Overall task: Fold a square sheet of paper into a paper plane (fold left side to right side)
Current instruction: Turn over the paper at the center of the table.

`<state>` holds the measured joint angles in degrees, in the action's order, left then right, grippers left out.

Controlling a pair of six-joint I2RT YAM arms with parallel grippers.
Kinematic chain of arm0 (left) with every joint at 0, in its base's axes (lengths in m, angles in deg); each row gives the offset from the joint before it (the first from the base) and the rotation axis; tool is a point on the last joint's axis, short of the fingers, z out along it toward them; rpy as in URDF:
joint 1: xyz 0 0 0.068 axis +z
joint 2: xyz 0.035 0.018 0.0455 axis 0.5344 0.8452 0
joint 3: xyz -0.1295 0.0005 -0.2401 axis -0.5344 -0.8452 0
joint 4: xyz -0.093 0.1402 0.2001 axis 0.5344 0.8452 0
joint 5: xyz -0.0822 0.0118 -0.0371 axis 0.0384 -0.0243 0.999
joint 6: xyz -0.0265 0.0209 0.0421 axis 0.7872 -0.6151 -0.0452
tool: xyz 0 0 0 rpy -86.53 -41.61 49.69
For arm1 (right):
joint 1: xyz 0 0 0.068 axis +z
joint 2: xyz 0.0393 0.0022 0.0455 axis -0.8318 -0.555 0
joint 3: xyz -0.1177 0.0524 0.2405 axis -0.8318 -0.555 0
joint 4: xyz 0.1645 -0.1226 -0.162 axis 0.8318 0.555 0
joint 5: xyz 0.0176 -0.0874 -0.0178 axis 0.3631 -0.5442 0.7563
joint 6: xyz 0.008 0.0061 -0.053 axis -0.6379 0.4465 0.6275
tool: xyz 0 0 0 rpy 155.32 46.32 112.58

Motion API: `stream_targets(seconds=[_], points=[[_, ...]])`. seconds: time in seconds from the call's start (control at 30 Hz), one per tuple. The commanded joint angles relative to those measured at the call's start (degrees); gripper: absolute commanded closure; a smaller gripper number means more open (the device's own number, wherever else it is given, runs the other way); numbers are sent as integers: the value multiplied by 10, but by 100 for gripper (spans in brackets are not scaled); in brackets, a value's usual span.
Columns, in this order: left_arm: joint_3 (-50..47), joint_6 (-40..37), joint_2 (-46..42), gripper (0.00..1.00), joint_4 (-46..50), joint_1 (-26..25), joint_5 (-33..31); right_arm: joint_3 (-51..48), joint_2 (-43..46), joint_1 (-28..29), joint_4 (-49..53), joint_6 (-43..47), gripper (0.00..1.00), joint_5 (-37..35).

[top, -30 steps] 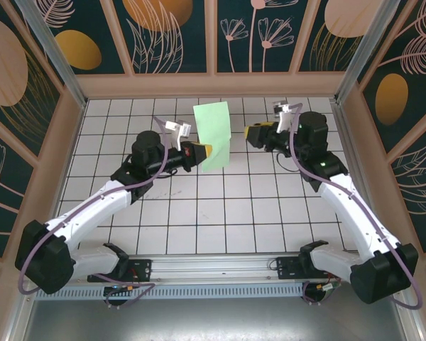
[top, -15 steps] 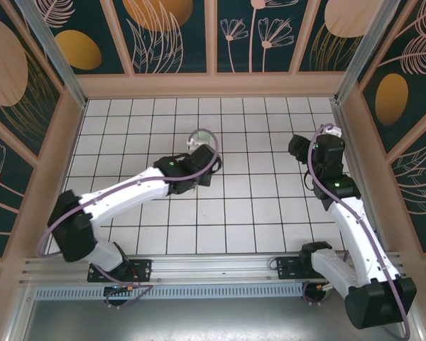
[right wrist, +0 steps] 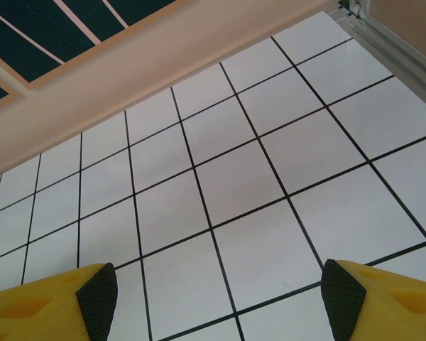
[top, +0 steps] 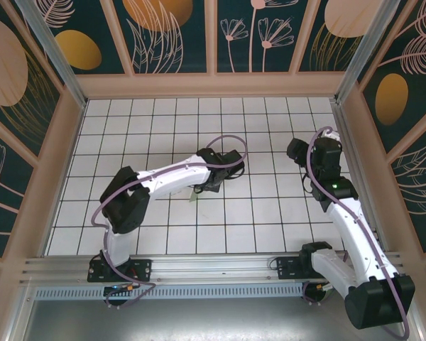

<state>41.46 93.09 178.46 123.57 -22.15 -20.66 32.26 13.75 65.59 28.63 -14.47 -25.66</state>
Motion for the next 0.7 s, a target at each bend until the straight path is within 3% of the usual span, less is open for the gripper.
stream_targets(seconds=[0.0, 0.43, 0.53, 0.67], points=[[41, -28, 33, 96, 48, -3, 24, -8, 7, -4, -6, -8, 21, 7], [270, -153, 219, 93, 77, 6, 136, -17, 21, -4, 12, -21, 21, 27], [292, -163, 237, 86, 59, 12, 167, -21, 23, -4, 13, -23, 21, 32], [287, -176, 233, 64, 10, 21, 218, -29, 21, -4, 14, -30, 21, 41]])
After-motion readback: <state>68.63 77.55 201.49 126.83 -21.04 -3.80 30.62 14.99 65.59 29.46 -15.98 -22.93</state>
